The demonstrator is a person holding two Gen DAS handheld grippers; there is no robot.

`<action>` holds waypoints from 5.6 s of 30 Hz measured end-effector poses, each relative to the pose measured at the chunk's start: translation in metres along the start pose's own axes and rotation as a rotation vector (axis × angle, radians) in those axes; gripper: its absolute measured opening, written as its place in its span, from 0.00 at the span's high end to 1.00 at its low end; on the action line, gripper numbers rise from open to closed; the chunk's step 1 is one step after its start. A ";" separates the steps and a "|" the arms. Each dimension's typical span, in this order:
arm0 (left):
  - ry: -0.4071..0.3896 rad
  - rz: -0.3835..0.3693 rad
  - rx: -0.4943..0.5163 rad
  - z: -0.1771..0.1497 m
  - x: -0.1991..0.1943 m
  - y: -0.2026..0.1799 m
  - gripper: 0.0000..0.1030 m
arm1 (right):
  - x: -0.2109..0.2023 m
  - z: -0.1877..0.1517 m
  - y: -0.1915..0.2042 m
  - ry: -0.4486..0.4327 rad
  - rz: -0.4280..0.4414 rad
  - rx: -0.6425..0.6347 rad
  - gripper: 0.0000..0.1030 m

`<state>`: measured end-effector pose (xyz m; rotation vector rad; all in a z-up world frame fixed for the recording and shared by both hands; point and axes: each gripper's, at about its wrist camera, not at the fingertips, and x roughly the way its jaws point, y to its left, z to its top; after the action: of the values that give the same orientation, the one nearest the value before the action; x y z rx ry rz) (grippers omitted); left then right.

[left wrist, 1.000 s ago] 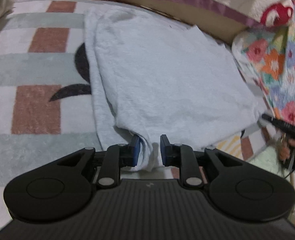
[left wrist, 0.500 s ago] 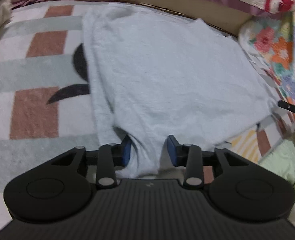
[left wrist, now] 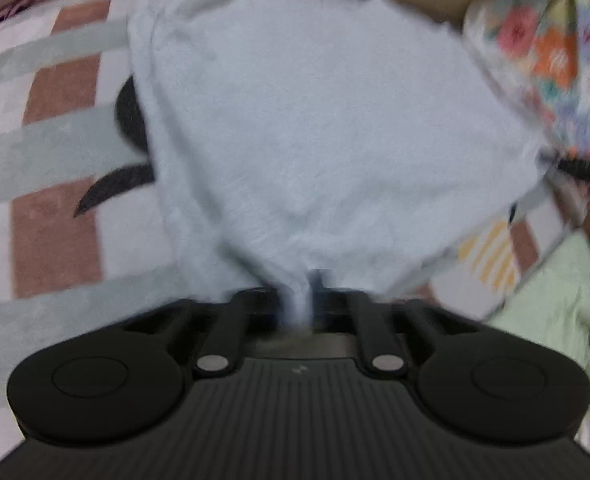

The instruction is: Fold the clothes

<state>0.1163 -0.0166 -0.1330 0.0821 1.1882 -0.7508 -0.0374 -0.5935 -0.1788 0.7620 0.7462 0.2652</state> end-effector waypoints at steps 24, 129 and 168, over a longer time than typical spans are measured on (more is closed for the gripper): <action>-0.074 0.102 -0.632 -0.045 -0.065 0.027 0.47 | -0.063 -0.030 0.041 0.085 -0.493 -0.139 0.91; -0.237 0.437 -0.418 -0.065 -0.050 -0.042 0.89 | -0.019 -0.066 0.044 -0.244 -0.366 -0.010 0.96; -0.324 0.298 -0.063 0.065 0.030 0.001 0.52 | 0.129 0.108 0.064 -0.056 -0.513 -0.323 0.70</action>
<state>0.1743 -0.0589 -0.1325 0.0794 0.8653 -0.4433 0.1327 -0.5443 -0.1468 0.2553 0.7960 -0.1004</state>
